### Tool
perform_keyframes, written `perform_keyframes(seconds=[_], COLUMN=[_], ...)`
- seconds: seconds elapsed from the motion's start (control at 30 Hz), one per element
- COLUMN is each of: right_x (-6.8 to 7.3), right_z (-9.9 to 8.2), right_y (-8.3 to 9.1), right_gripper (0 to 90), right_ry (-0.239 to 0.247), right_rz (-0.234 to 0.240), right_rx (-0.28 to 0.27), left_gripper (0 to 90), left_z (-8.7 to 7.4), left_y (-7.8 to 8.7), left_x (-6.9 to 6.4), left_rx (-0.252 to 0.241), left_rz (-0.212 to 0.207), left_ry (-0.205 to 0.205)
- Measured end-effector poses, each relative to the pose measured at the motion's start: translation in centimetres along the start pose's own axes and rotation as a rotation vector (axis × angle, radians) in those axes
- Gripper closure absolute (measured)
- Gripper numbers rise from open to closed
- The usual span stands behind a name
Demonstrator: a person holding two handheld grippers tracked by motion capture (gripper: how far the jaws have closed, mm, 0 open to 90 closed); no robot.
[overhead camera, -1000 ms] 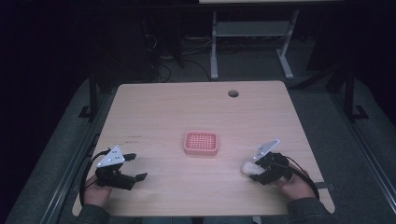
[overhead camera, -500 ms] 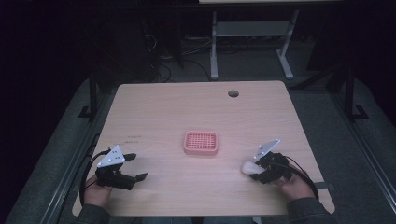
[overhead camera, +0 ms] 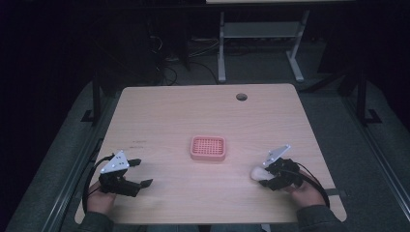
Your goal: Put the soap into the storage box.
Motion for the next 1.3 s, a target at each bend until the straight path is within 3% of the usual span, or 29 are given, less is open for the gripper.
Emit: perform_keyframes(seconds=[0.7, 1.3], right_x=[0.4, 0.2], right_z=[0.7, 2.9], right_y=[1.2, 1.3], right_gripper=[48.3, 48.3], right_ry=[0.016, 0.050], right_rz=[-0.008, 0.024], right_rx=[-0.047, -0.068], left_gripper=[14.8, 14.8], left_z=[0.0, 0.0], left_y=[0.1, 0.2], left_x=[0.1, 0.0], left_rx=[-0.003, 0.000], left_rz=[0.003, 0.003], left_ry=[0.001, 0.000])
Point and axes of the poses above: each handheld gripper's, and its own axes: y roughly backward along the jaws, z roughly out of its top, x roughly to its left, the point moved 7 cm from there along -y, roughly forward along the jaws
